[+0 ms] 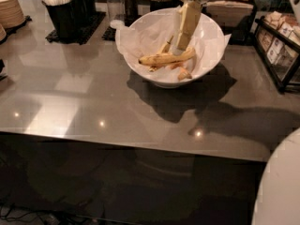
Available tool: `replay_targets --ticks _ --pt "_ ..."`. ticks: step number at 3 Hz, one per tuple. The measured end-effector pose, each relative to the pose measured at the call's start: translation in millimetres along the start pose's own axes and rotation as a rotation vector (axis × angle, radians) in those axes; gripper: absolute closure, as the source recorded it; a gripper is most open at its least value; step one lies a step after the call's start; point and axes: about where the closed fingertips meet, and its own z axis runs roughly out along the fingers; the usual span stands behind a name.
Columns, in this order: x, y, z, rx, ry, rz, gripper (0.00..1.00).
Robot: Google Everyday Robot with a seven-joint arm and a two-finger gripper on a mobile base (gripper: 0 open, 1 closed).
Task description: Pick banana from white bowl
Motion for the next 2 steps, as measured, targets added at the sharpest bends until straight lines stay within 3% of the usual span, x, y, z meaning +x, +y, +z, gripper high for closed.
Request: replay_targets --ticks 1,2 --pt "-4.2 -12.0 -2.2 0.039 -0.009 -0.006 0.0" --pt "21.2 -8.5 3.4 0.07 -0.004 0.094 0.0"
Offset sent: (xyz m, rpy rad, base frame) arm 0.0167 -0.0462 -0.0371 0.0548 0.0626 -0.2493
